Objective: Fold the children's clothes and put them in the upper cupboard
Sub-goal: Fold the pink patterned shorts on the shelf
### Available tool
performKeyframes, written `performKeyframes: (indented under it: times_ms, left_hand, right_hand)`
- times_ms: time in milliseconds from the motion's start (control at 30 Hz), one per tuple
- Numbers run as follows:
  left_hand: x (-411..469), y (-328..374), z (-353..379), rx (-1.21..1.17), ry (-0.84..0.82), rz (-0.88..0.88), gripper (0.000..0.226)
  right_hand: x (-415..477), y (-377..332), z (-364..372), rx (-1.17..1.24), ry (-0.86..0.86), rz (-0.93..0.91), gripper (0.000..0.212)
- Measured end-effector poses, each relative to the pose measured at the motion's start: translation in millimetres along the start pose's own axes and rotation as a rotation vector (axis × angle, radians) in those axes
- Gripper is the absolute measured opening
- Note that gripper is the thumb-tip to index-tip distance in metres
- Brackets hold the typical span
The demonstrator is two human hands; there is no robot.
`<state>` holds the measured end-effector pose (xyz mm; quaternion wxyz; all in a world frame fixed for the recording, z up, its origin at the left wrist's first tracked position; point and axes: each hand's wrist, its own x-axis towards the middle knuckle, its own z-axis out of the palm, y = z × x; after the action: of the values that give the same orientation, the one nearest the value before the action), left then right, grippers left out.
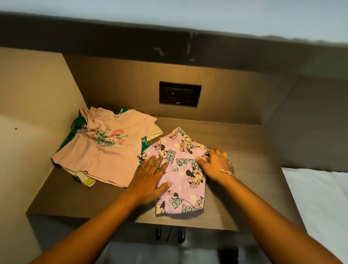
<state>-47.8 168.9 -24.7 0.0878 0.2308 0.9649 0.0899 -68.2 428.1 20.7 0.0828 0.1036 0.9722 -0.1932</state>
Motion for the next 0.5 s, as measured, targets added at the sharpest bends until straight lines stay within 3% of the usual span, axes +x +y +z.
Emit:
performKeyframes:
  times_ms: [67, 133, 200, 333, 433, 500]
  left_hand:
    - [0, 0, 1, 0.008, 0.007, -0.002, 0.078]
    - [0, 2, 2, 0.023, 0.016, -0.016, 0.078]
    - [2, 3, 3, 0.032, 0.014, -0.028, 0.079]
    - [7, 5, 2, 0.042, 0.008, -0.047, 0.078]
    - [10, 6, 1, 0.046, 0.006, -0.041, 0.078]
    - [13, 7, -2, 0.051, 0.004, -0.032, 0.077]
  right_hand:
    - [10, -5, 1, -0.088, -0.044, 0.037, 0.070]
    - [11, -11, 1, 0.033, -0.010, 0.041, 0.053]
    - [4, -12, 0, 0.427, -0.033, 0.066, 0.032]
    - [-12, 1, -11, 1.006, -0.275, 0.077, 0.040]
    - [-17, 22, -24, 1.020, -0.446, 0.102, 0.056]
    - [-19, 34, -31, 0.914, -0.515, 0.091, 0.054]
